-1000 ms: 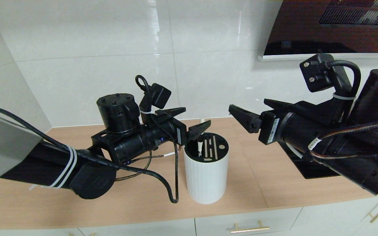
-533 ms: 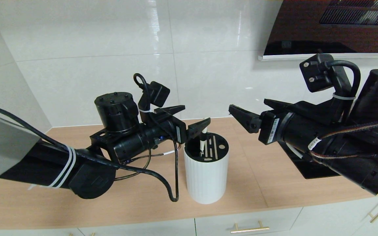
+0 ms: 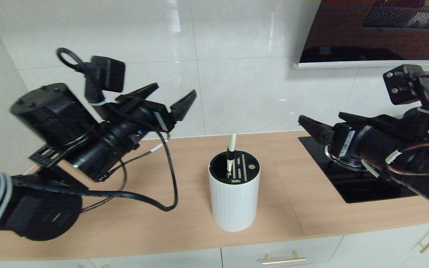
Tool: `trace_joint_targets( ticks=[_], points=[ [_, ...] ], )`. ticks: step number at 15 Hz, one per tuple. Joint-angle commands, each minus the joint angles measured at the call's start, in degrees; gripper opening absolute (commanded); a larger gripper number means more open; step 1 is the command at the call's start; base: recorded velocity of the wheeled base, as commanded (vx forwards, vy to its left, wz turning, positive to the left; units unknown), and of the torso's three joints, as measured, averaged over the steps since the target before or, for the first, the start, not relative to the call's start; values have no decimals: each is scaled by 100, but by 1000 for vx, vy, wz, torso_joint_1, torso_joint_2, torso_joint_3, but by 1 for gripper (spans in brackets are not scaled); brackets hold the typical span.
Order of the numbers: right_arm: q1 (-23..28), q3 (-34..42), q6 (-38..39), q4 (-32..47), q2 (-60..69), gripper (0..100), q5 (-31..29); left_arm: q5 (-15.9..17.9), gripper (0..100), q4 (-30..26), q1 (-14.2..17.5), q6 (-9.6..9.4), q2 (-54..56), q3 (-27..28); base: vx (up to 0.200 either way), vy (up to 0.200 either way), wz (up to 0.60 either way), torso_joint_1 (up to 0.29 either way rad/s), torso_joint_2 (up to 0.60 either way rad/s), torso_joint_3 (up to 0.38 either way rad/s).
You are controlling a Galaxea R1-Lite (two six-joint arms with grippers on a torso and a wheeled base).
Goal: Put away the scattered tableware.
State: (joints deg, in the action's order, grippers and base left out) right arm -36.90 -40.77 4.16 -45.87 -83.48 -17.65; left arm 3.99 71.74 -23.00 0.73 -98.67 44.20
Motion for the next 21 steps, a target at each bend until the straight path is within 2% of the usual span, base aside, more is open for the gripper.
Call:
trace_joint_targets(
  ticks=[1, 2, 3, 6, 7, 8, 9, 10, 11, 12, 13, 14, 15, 16, 17, 18, 19, 20, 21],
  points=[
    [438, 702, -11, -9, 921, 100, -151, -82, 100, 50, 701, 24, 1553, -1397, 0, 0, 0, 0, 0, 0],
    [649, 974, -11, -1, 1273, 100, -168, -91, 100, 50, 762, 24, 1939, -1977, 0, 0, 0, 0, 0, 0],
    [807, 1159, -11, -1, 1510, 100, -212, -91, 100, 50, 806, 24, 2168, -2293, 0, 0, 0, 0, 0, 0],
    [1677, 2213, -38, 26, 2952, 100, -291, -126, 100, -90, 1211, 67, 3548, -3717, 0, 0, 0, 0, 0, 0],
    [1844, 2556, -38, 35, 3400, 100, -283, -126, 100, -240, 1325, 164, 4014, -4183, 0, 0, 0, 0, 0, 0],
    [1923, 3004, -55, 43, 4033, 100, -265, -161, 100, -626, 1360, 287, 4743, -4420, 0, 0, 0, 0, 0, 0],
    [1923, 3162, -91, 105, 4375, 100, -256, -214, 100, -1154, 1369, 454, 5244, -4403, 0, 0, 0, 0, 0, 0],
    [1950, 3303, -134, 641, 5166, 100, -265, -337, 100, -2674, 1360, 577, 6641, -4245, 0, 0, 0, 0, 0, 0],
    [2108, 3303, -126, 1107, 5624, 100, -247, -346, 100, -3984, 1369, 577, 7608, -3990, 0, 0, 0, 0, 0, 0],
    [2284, 3312, -126, 1406, 5914, 100, -230, -363, 100, -4933, 1369, 586, 8294, -3744, 0, 0, 0, 0, 0, 0],
    [2495, 3303, -143, 1986, 6564, 100, -37, -363, 100, -6823, 1430, 630, 9357, -3225, 0, 0, 0, 0, 0, 0],
    [2548, 3250, -319, 2452, 7039, 100, 130, -610, 100, -7262, 1562, 700, 9296, -3076, 0, 0, 0, 0, 0, 0],
    [2600, 3189, -635, 2882, 7531, 100, 192, -996, 100, -7051, 1571, 894, 9313, -3111, 0, 0, 0, 0, 0, 0],
    [2635, 3224, -917, 3190, 7812, 100, 174, -1067, 100, -6805, 1615, 920, 9305, -3181, 0, 0, 0, 0, 0, 0],
    [2653, 3259, -987, 3120, 7768, 100, 60, -1093, 100, -6673, 1764, 885, 9313, -3269, 0, 0, 0, 0, 0, 0],
    [2653, 3250, -952, 2882, 7777, 100, -195, -1075, 100, -6585, 2072, 841, 9410, -3383, 0, 0, 0, 0, 0, 0],
    [2767, 3303, -908, 2750, 7777, 100, -344, -935, 100, -6656, 2274, 788, 9867, -3506, 0, 0, 0, 0, 0, 0],
    [3172, 3426, -899, 2742, 7777, 100, -327, -944, 100, -6603, 2309, 674, 9867, -3823, 0, 0, 0, 0, 0, 0],
    [3497, 3690, -925, 2742, 7988, 100, -265, -1137, 100, -6392, 2309, 551, 9867, -4183, 0, 0, 0, 0, 0, 0]
  ],
)
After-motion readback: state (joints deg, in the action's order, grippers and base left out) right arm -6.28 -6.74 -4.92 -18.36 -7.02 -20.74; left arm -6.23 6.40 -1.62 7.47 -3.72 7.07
